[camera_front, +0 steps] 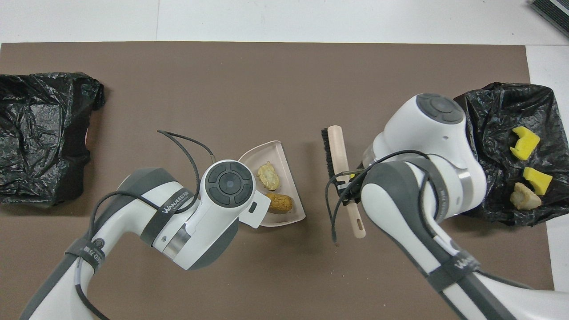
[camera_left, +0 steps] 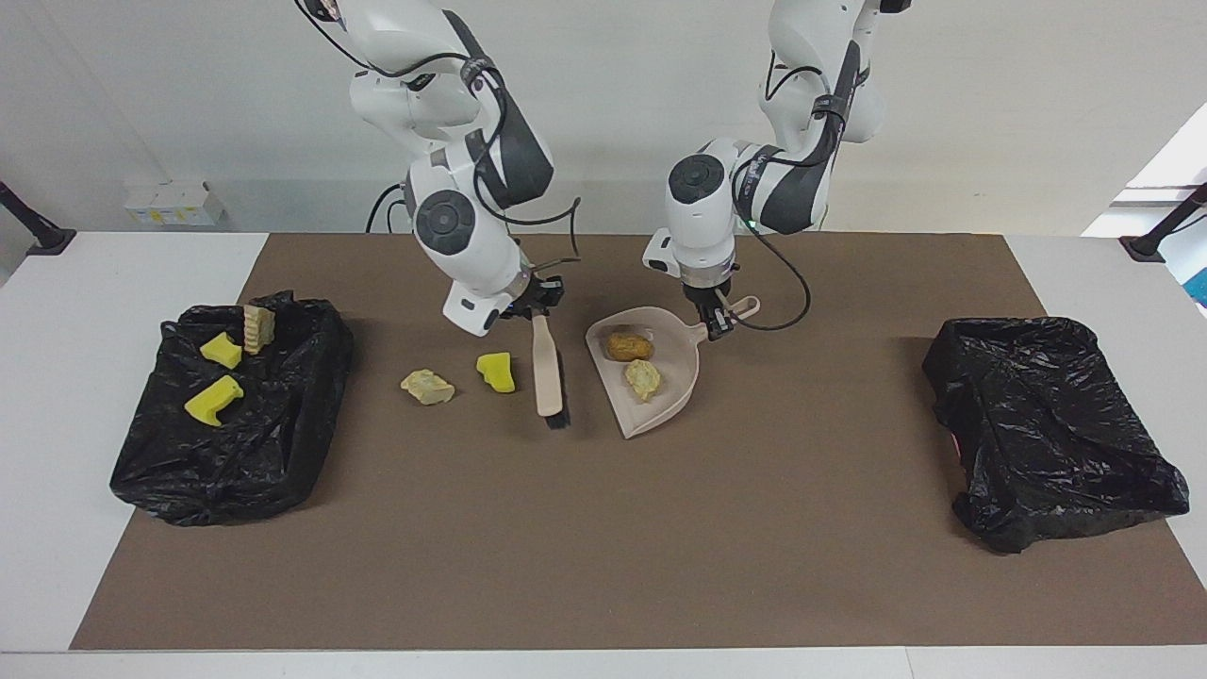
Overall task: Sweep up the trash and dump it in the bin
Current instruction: 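Lift the brush with the right gripper back toward the remaining debris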
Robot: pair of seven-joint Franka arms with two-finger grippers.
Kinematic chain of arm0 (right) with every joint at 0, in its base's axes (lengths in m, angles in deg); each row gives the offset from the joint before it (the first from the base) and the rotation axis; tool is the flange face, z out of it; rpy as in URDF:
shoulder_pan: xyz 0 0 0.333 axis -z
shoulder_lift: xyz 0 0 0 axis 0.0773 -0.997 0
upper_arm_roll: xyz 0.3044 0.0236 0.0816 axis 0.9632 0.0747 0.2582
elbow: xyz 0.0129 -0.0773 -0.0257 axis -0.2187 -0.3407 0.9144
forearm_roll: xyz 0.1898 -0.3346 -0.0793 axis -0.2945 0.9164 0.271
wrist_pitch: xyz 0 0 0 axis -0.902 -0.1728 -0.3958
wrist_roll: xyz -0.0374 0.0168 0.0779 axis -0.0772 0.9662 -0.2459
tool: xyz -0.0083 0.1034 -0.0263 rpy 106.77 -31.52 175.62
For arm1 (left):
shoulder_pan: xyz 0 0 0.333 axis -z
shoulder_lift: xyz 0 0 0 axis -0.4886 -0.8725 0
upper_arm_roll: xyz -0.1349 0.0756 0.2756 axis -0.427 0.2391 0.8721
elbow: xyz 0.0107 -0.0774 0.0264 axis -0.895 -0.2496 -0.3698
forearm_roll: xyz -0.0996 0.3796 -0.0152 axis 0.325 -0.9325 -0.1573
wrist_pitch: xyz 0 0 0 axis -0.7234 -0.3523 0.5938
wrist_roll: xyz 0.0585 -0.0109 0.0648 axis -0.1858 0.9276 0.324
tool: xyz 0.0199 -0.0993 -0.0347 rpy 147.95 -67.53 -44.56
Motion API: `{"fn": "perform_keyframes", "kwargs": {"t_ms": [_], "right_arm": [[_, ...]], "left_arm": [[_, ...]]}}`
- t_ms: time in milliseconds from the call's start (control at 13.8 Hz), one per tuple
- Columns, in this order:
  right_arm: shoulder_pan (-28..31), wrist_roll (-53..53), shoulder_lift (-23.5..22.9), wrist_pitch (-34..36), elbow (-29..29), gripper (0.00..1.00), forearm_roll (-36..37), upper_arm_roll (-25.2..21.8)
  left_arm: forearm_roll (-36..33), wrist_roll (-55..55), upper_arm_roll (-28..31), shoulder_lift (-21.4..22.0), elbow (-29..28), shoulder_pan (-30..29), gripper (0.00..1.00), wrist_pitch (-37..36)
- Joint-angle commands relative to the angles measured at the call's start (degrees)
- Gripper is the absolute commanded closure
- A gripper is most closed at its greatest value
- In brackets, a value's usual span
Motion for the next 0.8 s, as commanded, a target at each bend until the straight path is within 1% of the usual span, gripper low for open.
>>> {"fn": "perform_keyframes", "kwargs": {"t_ms": [0,218,436,509,582,654,727], "right_arm": [[4.1,1.3,2.7,3.1,-0.2,1.0,3.4,0.4],[9.3,1.6,3.6,3.1,-2.2,1.0,10.8,0.5],[14.8,1.0,6.4,2.2,-7.0,1.0,13.7,0.5],[15.5,0.9,7.8,1.8,-9.5,1.0,14.2,0.5],[15.5,0.5,10.5,-0.8,-13.9,1.0,14.8,0.5],[15.5,-0.3,13.5,-4.9,-19.1,1.0,15.2,0.6],[15.5,-1.4,15.2,-9.3,-24.0,1.0,15.2,0.6]], "left_arm": [[-0.4,0.1,0.5,2.1,-2.7,0.3,1.0,1.3],[-0.4,0.1,0.4,2.1,-2.7,0.4,1.0,1.3],[-0.4,0.1,0.5,2.2,-2.7,0.7,1.0,1.0],[-0.4,0.2,0.5,2.3,-2.7,0.7,1.0,0.9],[-0.4,0.1,0.4,2.4,-2.9,0.8,1.0,1.1],[-0.4,0.2,0.4,2.6,-3.4,0.9,1.0,1.1],[-0.4,0.2,0.4,2.8,-3.4,0.9,1.0,1.0]]}}
